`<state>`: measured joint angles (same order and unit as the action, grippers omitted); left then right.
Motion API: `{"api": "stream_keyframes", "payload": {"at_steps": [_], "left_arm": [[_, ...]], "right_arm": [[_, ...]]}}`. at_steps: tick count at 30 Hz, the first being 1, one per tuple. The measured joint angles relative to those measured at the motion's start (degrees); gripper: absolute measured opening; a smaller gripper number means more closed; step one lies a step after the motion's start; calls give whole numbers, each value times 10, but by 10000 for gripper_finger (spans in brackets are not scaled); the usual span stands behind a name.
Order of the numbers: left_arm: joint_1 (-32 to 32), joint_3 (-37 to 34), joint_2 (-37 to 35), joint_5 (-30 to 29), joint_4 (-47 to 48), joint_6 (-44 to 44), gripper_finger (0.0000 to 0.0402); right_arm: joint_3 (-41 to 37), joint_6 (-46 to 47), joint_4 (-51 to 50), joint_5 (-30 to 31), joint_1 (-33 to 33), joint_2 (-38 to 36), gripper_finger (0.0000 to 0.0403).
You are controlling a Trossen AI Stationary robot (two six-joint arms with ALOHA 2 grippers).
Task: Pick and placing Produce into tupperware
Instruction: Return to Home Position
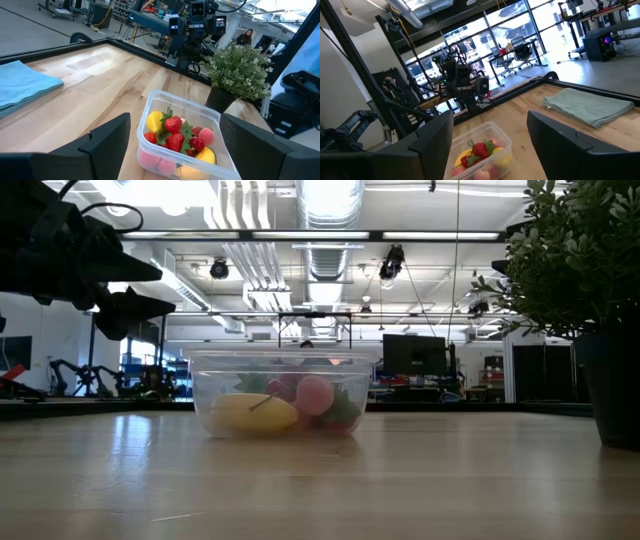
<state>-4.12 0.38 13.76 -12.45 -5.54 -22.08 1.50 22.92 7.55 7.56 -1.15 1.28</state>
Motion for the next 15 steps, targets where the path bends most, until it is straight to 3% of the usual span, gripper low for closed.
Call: {"api": "stream_keyframes", "payload": {"at_steps": [15], "left_arm": [[0,0,1,0,0,0,293]], "right_arm": [[0,0,0,0,0,0,246]]}}
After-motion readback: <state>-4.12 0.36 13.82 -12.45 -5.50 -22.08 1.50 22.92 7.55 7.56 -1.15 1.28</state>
